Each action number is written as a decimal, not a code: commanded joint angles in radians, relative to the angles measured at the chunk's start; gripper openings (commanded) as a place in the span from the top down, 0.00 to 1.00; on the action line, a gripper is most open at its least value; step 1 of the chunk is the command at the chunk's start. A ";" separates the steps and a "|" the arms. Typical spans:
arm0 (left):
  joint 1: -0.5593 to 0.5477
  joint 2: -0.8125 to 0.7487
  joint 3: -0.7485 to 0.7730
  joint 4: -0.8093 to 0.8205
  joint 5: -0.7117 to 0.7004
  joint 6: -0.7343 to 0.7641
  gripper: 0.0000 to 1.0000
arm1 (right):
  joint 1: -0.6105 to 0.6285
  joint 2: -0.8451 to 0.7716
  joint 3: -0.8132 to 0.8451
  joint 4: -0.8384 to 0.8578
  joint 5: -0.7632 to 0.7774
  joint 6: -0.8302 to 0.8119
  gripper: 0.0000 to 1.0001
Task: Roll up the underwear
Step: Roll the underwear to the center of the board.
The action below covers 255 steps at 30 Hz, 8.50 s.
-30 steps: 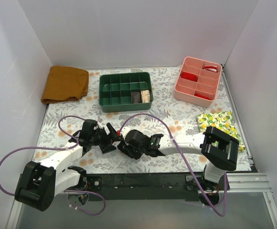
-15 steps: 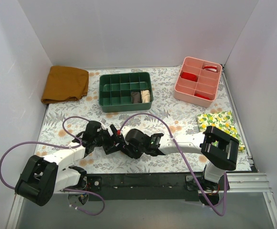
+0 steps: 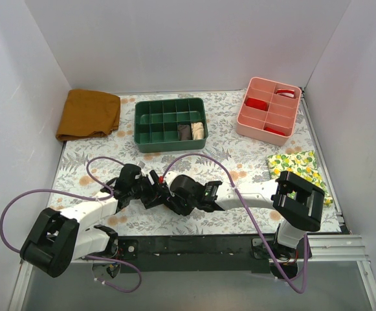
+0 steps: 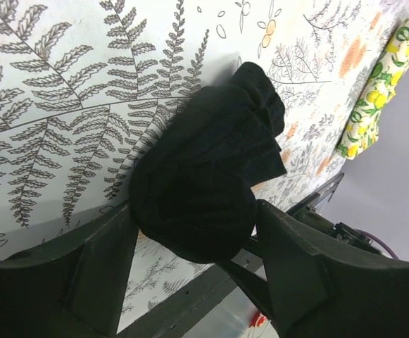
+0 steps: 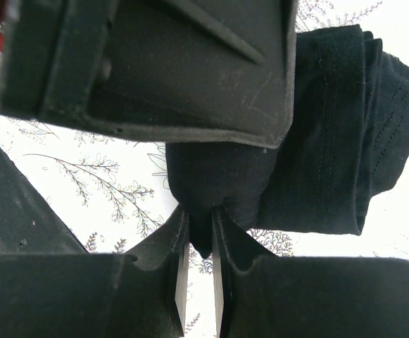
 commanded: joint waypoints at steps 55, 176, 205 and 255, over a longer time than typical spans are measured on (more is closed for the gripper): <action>-0.074 0.504 0.441 -0.487 -0.010 0.238 1.00 | 0.170 -0.106 0.039 -0.070 0.404 -0.097 0.44; 0.078 0.133 -0.025 0.234 0.265 0.177 0.43 | -0.392 0.106 -0.234 0.200 -0.690 0.268 0.99; -0.107 0.226 0.133 -0.045 0.001 0.255 1.00 | -0.253 -0.118 -0.206 0.062 -0.271 0.190 0.59; -0.204 0.441 0.450 -0.441 -0.035 0.255 1.00 | 0.256 -0.022 0.075 -0.341 0.651 0.102 0.42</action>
